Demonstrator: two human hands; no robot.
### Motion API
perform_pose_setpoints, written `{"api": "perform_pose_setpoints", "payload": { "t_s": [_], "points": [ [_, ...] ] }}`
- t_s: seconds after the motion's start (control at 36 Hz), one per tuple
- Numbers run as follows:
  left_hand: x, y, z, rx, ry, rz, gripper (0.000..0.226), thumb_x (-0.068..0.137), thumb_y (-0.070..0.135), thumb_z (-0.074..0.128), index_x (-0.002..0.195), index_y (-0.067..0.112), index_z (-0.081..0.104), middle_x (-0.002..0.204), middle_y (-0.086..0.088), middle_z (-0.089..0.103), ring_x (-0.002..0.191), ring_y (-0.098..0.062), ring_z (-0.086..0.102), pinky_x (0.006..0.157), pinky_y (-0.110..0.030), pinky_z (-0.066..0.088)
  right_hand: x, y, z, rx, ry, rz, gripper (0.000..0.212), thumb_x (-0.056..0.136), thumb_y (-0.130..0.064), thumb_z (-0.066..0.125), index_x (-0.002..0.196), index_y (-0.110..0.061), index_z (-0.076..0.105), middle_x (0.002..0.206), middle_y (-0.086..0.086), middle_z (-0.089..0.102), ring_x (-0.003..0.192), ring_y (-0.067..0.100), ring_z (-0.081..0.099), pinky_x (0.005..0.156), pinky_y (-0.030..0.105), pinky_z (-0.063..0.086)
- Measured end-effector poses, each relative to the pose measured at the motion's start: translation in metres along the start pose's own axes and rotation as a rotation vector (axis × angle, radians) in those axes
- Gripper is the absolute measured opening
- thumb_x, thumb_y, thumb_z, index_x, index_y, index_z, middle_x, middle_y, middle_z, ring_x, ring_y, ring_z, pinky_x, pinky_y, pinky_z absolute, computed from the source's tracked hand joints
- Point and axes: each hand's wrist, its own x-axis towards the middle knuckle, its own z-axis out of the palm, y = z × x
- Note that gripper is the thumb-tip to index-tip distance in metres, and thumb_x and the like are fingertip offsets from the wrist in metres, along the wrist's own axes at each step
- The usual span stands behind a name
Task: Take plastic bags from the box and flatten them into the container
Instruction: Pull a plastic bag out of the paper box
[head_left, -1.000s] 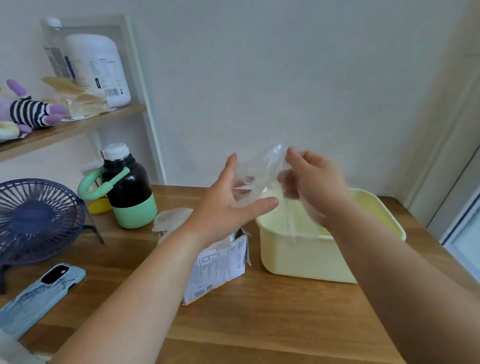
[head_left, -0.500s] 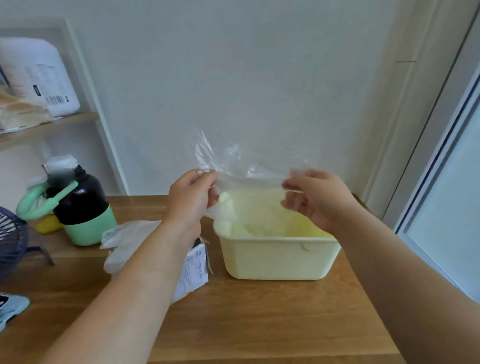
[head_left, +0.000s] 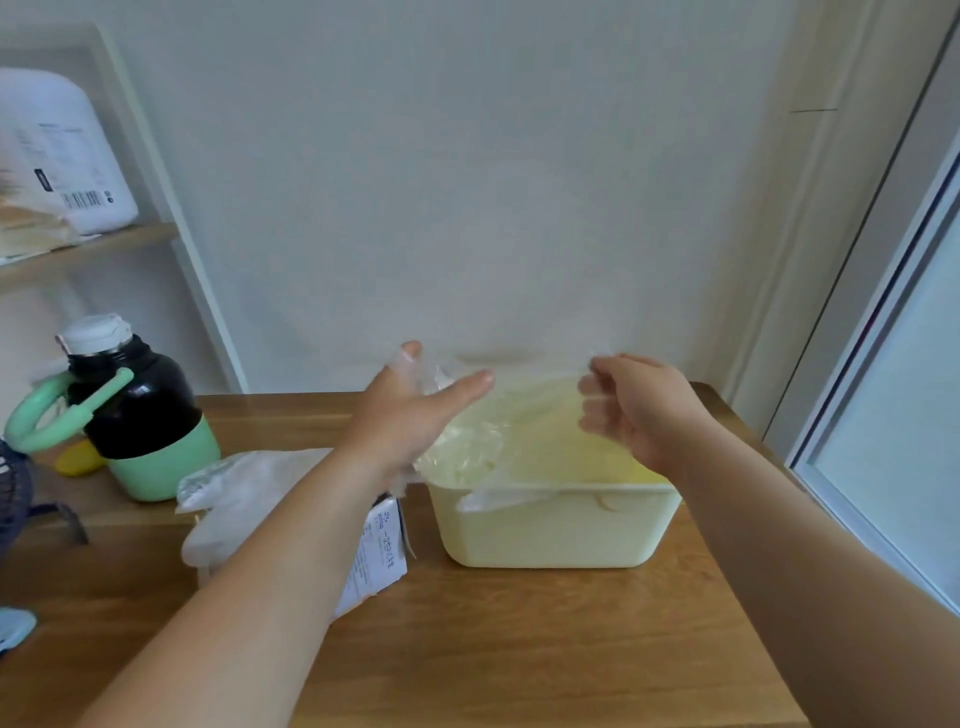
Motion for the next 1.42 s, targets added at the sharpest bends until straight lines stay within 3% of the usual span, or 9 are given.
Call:
{"api": "perform_pose_setpoints", "payload": {
  "t_s": [0.14,0.33,0.42,0.53,0.64,0.75,0.83,1.17,1.42],
  "points": [
    [0.019,-0.014,-0.001,0.062,0.240,0.039,0.022,0.087,0.015,0.064,0.106,0.005,0.069,0.098,0.007,0.066,0.084,-0.014,0.064,0.079,-0.031,0.053,-0.001,0.001,-0.002,-0.237,0.091,-0.090,0.015,0.100,-0.017,0.043,0.093,-0.011,0.055,0.082,0.005,0.056,0.059,0.016,0.049,0.061,0.031,0.055],
    [0.011,-0.006,-0.008,0.207,0.604,0.453,0.066,0.086,0.020,0.070,0.143,0.015,0.038,0.132,-0.006,0.044,0.117,-0.025,0.050,0.098,-0.038,0.043,0.014,0.010,-0.015,-0.584,0.210,-0.114,0.012,0.098,-0.012,0.045,0.094,-0.008,0.055,0.081,0.006,0.061,0.071,0.028,0.065,0.077,0.045,0.057],
    [0.007,-0.003,0.002,0.444,0.227,0.706,0.044,0.083,0.030,0.065,0.126,0.020,0.062,0.118,0.002,0.057,0.112,-0.025,0.056,0.097,-0.041,0.046,0.019,0.015,-0.015,-0.657,0.216,-0.099,0.018,0.095,-0.010,0.049,0.112,-0.009,0.050,0.104,0.013,0.061,0.093,0.033,0.062,0.078,0.047,0.056],
    [0.014,-0.006,0.020,0.874,-0.484,0.381,0.040,0.092,0.045,0.061,0.130,0.033,0.059,0.140,0.009,0.052,0.132,-0.014,0.045,0.107,-0.031,0.037,0.028,0.022,-0.016,-0.911,0.178,-0.089,0.040,0.095,-0.004,0.045,0.133,-0.006,0.033,0.094,0.008,0.053,0.094,0.032,0.061,0.084,0.046,0.054],
    [0.025,-0.007,0.031,1.052,-0.701,0.208,0.034,0.098,0.033,0.053,0.132,0.034,0.058,0.137,0.007,0.056,0.126,-0.018,0.050,0.103,-0.035,0.044,0.031,0.027,-0.020,-1.186,0.146,-0.147,0.056,0.089,0.002,0.044,0.139,-0.016,0.026,0.073,0.003,0.051,0.064,0.020,0.054,0.059,0.033,0.048],
    [0.030,0.002,0.039,1.182,-0.774,0.188,0.039,0.099,0.022,0.050,0.136,0.031,0.054,0.140,0.004,0.053,0.126,-0.021,0.050,0.103,-0.034,0.043,0.028,0.022,-0.019,-1.407,-0.013,-0.137,0.064,0.086,0.005,0.040,0.143,-0.022,0.033,0.100,0.000,0.054,0.094,0.021,0.054,0.074,0.031,0.047],
    [0.033,0.002,0.044,1.172,-0.757,0.201,0.037,0.098,0.019,0.055,0.133,0.029,0.058,0.145,0.003,0.048,0.129,-0.022,0.047,0.103,-0.031,0.042,0.022,0.016,-0.016,-1.619,-0.050,-0.163,0.056,0.089,0.003,0.036,0.138,-0.024,0.044,0.133,0.004,0.044,0.124,0.022,0.041,0.089,0.029,0.042],
    [0.024,-0.002,0.016,0.829,-0.294,0.436,0.027,0.098,0.026,0.051,0.119,0.032,0.068,0.120,0.012,0.064,0.113,-0.011,0.055,0.093,-0.029,0.044,0.013,0.010,0.000,-1.560,-0.343,-0.051,0.036,0.092,-0.034,0.056,0.125,-0.020,0.059,0.126,-0.004,0.057,0.116,0.018,0.053,0.093,0.026,0.041],
    [0.009,-0.003,-0.013,0.695,-0.178,0.362,0.023,0.095,0.029,0.056,0.111,0.029,0.072,0.100,0.018,0.061,0.098,-0.006,0.060,0.091,-0.028,0.046,0.020,0.012,0.014,-1.747,-0.167,-0.074,0.024,0.092,-0.006,0.037,0.071,-0.011,0.047,0.075,0.001,0.048,0.067,0.018,0.046,0.060,0.026,0.036]
  ]
}}
